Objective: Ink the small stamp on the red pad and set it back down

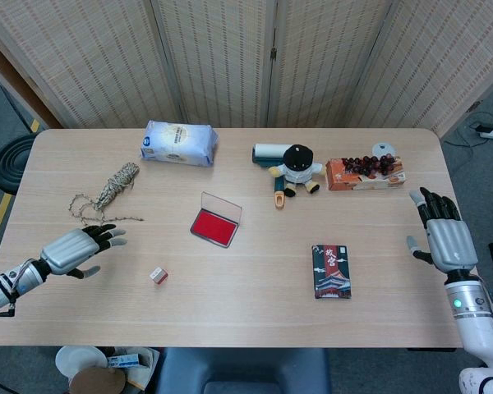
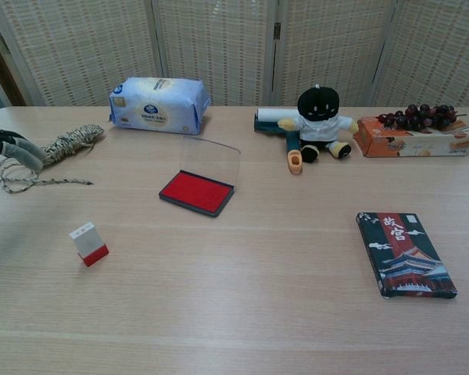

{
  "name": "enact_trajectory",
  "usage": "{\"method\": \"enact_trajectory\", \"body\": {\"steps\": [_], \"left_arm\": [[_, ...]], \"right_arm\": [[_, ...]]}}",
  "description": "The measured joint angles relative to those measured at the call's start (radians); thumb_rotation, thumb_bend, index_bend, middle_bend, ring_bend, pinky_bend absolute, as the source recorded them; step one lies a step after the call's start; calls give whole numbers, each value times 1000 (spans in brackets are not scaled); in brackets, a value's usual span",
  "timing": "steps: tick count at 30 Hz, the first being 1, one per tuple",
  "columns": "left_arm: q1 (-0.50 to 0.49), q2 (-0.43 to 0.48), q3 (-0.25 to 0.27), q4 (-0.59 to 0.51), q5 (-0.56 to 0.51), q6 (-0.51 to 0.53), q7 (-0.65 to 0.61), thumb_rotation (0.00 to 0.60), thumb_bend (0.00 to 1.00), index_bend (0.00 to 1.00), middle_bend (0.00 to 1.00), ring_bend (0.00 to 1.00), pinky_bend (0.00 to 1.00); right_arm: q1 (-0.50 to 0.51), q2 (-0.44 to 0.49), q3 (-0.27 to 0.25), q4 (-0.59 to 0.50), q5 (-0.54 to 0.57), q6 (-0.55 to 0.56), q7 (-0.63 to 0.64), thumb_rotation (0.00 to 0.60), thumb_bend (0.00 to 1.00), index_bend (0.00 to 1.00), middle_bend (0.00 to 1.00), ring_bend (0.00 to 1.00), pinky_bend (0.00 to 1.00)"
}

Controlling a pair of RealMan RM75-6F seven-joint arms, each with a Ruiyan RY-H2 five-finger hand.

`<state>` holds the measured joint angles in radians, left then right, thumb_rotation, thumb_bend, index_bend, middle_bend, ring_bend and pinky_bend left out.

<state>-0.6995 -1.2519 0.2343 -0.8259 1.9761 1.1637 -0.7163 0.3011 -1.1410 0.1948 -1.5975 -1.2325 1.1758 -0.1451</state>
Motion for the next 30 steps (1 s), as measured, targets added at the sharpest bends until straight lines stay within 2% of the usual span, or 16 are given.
{"method": "enact_trajectory", "body": {"steps": [9,18,30], "left_arm": [[-34,-20,2,-72,-65,-117,53,600,377,116,0,0,182],[-28,-27,-17,-201,-137,-179,251,600,377,112,0,0,181],[-29,-11,-70,-422,-327,-373,529,600,377,94,0,0,180]], "right_arm": [[12,4,-12,81,-38,-33,136,600,381,20,0,0,0],[24,19,-36,137,-99,-61,249,600,383,20,0,0,0],[44,38,-71,205,-187,-84,407,600,383,20,0,0,0]]}}
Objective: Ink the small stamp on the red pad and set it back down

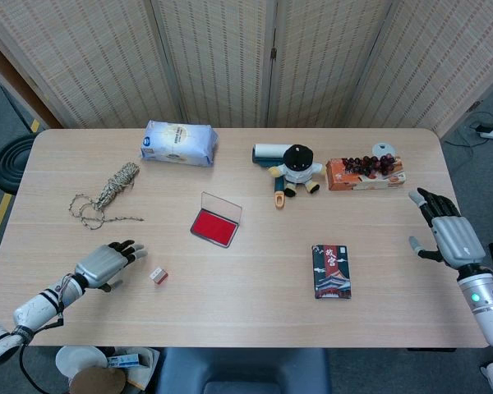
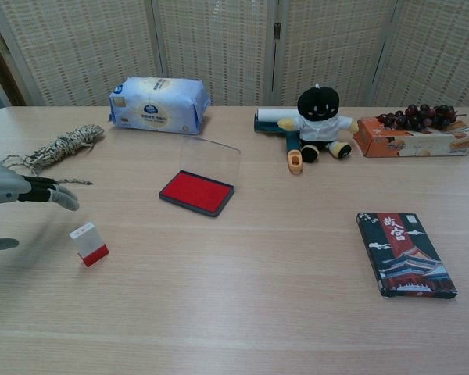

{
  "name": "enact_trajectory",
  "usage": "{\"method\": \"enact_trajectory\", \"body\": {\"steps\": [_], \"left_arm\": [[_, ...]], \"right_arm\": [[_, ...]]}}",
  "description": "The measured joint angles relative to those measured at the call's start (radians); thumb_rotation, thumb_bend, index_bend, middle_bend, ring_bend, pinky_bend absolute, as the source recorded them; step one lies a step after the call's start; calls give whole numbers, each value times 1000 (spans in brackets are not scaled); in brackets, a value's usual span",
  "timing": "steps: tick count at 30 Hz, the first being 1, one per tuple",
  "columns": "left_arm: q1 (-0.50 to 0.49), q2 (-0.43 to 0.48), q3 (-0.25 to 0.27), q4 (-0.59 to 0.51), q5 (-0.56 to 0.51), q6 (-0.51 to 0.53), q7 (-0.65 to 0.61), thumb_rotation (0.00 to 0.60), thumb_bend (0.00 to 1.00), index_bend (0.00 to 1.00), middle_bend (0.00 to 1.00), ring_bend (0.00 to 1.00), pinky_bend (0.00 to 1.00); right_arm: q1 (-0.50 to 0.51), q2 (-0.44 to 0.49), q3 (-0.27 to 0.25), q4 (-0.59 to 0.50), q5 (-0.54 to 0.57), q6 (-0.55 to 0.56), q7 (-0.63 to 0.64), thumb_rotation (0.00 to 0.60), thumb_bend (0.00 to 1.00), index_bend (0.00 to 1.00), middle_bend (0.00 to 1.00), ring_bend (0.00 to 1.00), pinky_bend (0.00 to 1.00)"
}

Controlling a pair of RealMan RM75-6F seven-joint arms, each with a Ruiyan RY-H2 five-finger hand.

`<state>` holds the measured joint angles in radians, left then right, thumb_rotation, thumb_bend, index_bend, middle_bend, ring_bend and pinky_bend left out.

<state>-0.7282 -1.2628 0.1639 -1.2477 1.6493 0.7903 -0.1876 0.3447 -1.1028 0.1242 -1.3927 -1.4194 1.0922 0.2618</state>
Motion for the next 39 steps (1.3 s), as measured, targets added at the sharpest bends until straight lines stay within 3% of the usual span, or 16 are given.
{"method": "enact_trajectory", "body": {"steps": [11,25,39], "left_arm": [[1,11,-74,-172,-188,-71,293,600,377,90,0,0,180],[-10,12,-110,-357,-467,-65,662,600,377,105,0,0,180],[-54,-41,-101,-382,-610,-35,796,600,377,179,0,0,180]], "right_arm": [[-3,21,-35,38,-76,46,108,600,385,20,0,0,0],[-19,34,-78,55,-134,94,190,600,387,20,0,0,0],[-42,40,-98,78,-151,144,237,600,387,20,0,0,0]]}}
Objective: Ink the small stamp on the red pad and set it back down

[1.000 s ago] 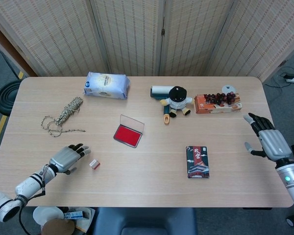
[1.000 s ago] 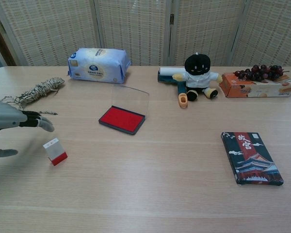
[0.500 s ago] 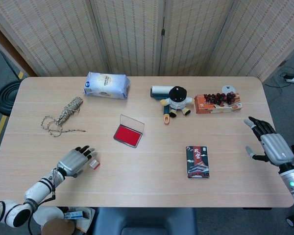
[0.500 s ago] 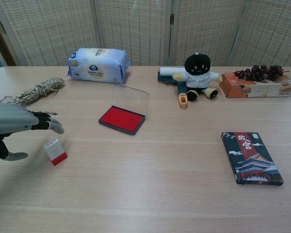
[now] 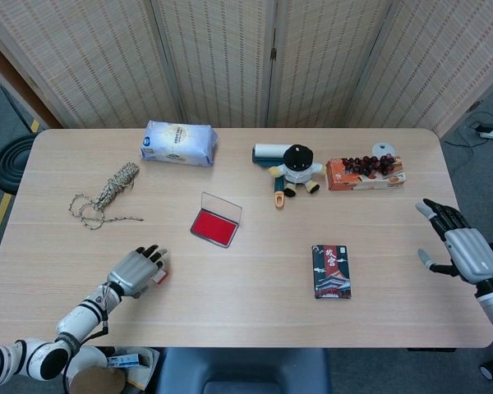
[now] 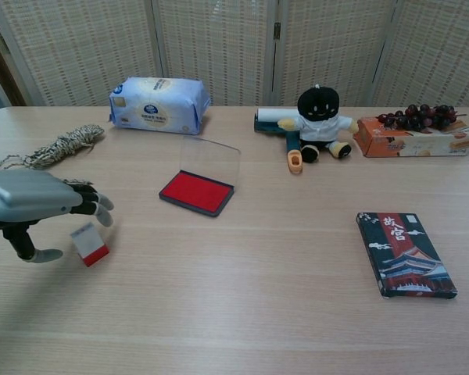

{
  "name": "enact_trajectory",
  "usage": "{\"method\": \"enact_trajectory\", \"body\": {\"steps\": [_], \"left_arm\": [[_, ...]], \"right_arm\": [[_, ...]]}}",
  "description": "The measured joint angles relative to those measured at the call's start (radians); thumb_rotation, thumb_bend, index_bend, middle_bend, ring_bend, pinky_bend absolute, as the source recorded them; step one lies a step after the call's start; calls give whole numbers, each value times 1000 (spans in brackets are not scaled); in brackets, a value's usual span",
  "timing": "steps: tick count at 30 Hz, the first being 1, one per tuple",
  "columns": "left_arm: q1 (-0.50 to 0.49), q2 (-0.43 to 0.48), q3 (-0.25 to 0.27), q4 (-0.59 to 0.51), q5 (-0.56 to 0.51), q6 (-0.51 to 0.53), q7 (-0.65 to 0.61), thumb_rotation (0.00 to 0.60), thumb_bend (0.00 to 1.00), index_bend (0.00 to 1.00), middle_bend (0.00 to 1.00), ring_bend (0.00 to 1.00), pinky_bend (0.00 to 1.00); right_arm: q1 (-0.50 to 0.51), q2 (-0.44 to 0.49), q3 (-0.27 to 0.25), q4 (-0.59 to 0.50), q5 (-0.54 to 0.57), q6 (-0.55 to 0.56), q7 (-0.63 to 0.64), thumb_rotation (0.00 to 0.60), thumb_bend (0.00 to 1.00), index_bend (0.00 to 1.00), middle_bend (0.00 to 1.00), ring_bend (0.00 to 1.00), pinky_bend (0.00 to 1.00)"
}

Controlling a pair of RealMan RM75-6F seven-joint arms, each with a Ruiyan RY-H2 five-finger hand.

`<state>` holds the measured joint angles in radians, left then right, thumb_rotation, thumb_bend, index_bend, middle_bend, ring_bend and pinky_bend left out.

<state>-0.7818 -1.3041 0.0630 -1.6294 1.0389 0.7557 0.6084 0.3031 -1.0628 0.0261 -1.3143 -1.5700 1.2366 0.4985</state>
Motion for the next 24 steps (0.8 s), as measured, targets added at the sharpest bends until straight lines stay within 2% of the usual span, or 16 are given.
{"method": "enact_trajectory", "body": {"steps": [14,24], "left_arm": [[-35,-13,5,0,-27,-4,8,600,377,240,0,0,180],[-51,-20,4,36,3,-32,-45,600,377,322,0,0,180]], "right_arm": [[-11,2,-2,11,8,20,16,600,387,20,0,0,0],[-17,6,1,5,20,27,4,600,387,20,0,0,0]]}}
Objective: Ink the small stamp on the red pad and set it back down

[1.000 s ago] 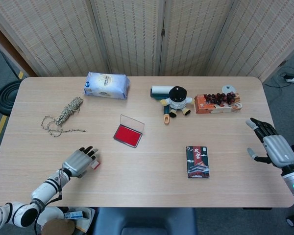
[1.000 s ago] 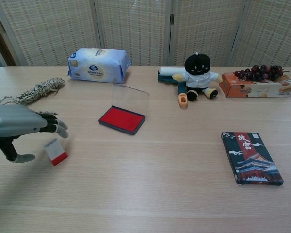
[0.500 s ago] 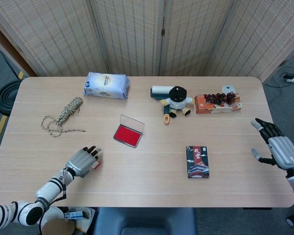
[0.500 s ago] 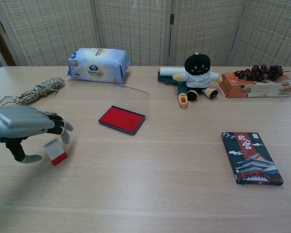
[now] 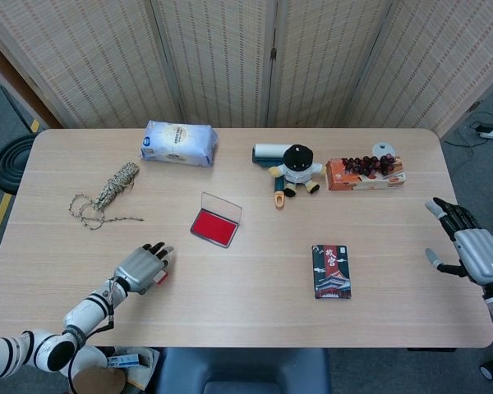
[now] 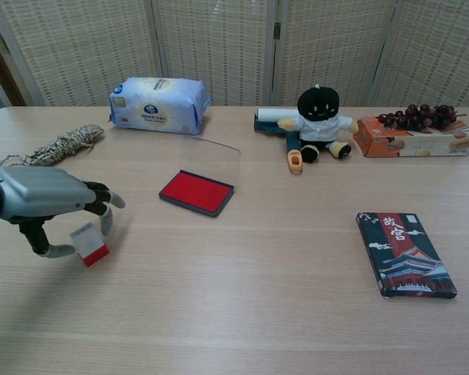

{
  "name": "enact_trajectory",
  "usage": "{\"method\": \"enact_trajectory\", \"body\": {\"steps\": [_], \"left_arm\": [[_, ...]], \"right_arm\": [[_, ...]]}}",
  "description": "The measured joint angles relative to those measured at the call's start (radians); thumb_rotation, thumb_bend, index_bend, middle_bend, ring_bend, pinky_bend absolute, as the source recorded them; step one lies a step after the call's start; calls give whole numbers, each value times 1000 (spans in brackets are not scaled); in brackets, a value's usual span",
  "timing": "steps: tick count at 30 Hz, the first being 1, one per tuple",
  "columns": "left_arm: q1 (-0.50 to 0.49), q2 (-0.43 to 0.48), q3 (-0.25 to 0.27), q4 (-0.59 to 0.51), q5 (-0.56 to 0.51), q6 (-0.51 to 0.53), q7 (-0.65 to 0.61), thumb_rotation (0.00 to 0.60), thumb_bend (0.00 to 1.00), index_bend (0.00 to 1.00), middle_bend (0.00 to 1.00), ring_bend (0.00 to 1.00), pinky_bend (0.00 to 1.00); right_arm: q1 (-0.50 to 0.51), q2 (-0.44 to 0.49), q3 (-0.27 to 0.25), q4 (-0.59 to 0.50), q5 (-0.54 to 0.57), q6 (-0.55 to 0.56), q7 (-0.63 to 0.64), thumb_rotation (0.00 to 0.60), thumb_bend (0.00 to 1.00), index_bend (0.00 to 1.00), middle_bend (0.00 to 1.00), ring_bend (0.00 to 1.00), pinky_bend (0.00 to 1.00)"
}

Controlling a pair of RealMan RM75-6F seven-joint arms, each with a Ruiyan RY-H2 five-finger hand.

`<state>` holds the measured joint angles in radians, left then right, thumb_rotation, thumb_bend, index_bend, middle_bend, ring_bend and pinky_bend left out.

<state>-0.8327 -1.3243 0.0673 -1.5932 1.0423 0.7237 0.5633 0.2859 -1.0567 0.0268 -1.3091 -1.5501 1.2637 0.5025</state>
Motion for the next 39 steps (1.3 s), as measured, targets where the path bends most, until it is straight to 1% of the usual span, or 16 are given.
{"method": "enact_trajectory", "body": {"steps": [10,16,19,25,33,39], "left_arm": [[-2,4,4,28,37,-14,-56,600,377,332,0,0,180],[-4,10,7,34,49,-15,-69,600,377,335,0,0,180],[-3,12,8,32,50,-11,-69,600,377,353,0,0,180],[-3,12,10,34,63,-10,-77,600,377,414,0,0,180],[3,12,8,39,103,-4,-112,600,377,583,0,0,180],[7,28,0,27,118,2,-143,600,377,637,0,0,180]], "right_arm": [[-2,1,1,-7,9,-5,-10,600,387,20,0,0,0],[0,0,3,-11,13,-13,-18,600,387,20,0,0,0],[1,0,2,-12,14,-15,-21,600,387,20,0,0,0],[-3,2,5,-23,19,-11,-33,600,387,20,0,0,0],[-7,4,8,-27,27,-10,-41,600,386,20,0,0,0],[-6,1,8,-21,29,-16,-38,600,387,20,0,0,0]]}}
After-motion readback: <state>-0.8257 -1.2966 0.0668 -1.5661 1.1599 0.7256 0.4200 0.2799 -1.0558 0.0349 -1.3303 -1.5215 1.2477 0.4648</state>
